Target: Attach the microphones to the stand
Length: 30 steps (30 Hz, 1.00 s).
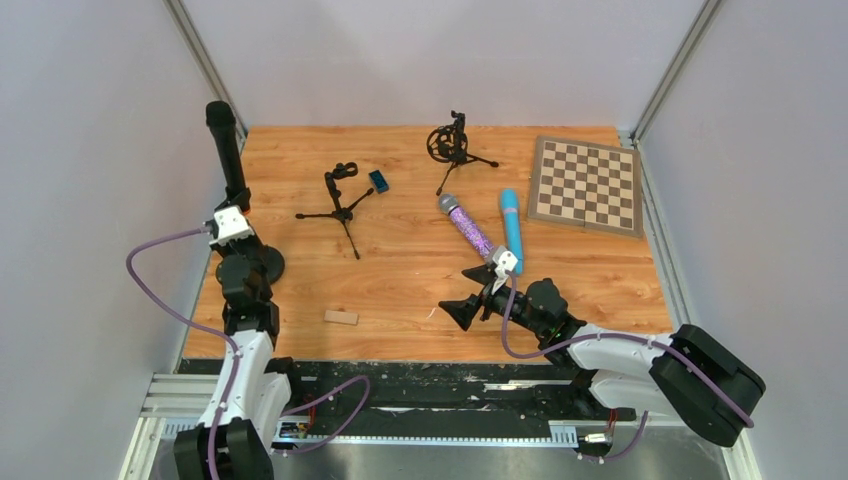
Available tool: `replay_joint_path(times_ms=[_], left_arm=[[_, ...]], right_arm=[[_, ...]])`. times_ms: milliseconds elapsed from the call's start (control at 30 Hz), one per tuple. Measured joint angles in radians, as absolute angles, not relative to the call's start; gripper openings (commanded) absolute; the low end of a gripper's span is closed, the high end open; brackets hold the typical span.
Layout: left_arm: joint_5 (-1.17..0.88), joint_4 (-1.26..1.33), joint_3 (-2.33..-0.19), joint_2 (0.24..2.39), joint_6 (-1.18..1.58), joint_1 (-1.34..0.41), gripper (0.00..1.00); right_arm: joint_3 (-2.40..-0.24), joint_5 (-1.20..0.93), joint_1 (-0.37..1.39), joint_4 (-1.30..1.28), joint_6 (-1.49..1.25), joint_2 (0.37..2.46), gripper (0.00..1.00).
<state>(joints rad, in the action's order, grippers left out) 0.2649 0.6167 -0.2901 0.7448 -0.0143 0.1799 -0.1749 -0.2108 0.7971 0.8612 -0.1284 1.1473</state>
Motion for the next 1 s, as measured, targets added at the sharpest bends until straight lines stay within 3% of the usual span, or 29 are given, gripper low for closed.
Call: replay_joint_path(times_ms=[267,400,467,533,733,867,1000], left_arm=[[0.298,0.635,-0.247,0.749,-0.006,0.181,0.02],[0.3,0.657,-0.232,0.742,-0.005,0.181,0.21],[0.3,0.662,-0.225,0.734,-0.004,0.181,0.33],[0.3,0.662,-0.219,0.723,-0.004,0.181,0.52],[0.294,0.715,-0.216,0.702,0.001,0.182,0.84],[0.292,0.723,-0.216,0.694,0.013,0.183,0.99],[0.291,0.705,-0.216,0.664,0.025,0.183,1.0]], right_arm=[[-0.175,-0.21,0.797,0.861,-0.128,1.143,1.0],[-0.175,-0.21,0.797,0.861,-0.129,1.143,1.0],[-0.175,-0.21,0.797,0.861,-0.129,1.143,1.0],[-0.175,-0.21,0.797,0.861,-0.129,1.143,1.0],[-0.175,-0.21,0.795,0.861,-0.13,1.143,1.0],[-0.175,-0.21,0.795,0.861,-0.129,1.143,1.0],[-0.175,-0.21,0.795,0.861,-0.13,1.143,1.0]])
